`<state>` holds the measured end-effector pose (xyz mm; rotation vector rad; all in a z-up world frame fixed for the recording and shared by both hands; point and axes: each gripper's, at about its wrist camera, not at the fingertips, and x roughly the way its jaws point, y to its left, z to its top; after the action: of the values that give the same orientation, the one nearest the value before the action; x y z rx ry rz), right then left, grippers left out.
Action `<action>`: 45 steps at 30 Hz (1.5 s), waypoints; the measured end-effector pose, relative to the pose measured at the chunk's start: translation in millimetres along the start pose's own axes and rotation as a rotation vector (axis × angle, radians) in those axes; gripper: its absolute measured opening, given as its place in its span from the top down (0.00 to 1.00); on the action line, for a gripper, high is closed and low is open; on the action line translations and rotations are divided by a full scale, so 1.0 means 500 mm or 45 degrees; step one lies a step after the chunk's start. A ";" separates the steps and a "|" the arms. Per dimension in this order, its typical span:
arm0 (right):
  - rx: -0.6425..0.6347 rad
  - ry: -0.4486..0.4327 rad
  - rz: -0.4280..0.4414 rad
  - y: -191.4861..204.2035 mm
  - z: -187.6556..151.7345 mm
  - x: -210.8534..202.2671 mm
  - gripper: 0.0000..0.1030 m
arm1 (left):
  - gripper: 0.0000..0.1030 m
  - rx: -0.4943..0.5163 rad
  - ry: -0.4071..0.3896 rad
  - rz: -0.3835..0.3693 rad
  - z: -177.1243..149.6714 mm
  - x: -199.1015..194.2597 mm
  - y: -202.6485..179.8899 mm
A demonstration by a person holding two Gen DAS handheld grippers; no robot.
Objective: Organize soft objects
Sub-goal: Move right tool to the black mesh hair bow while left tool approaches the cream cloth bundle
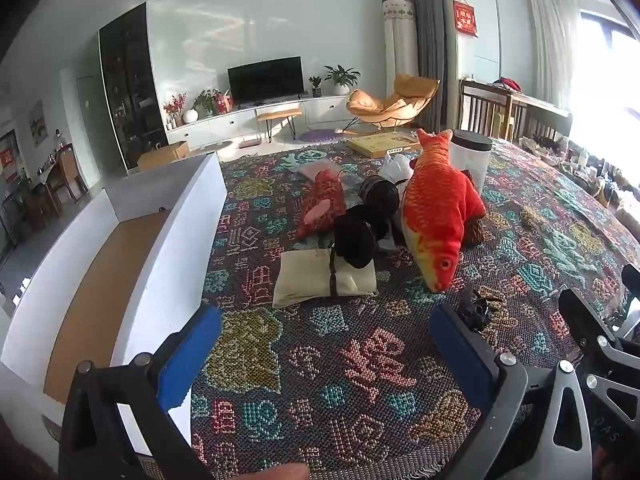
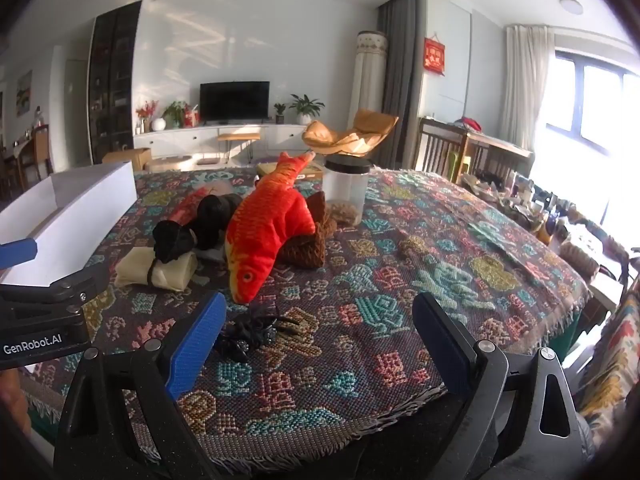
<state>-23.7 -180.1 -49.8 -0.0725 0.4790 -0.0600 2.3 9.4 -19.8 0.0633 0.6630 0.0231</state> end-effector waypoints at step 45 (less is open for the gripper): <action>0.001 0.006 0.001 -0.001 -0.004 0.004 0.07 | 0.00 0.090 0.188 0.016 -0.046 0.076 -0.022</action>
<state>-22.9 -180.9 -52.4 -0.0717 0.4834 -0.0596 18.2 0.9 -62.1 0.1346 0.8108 0.0168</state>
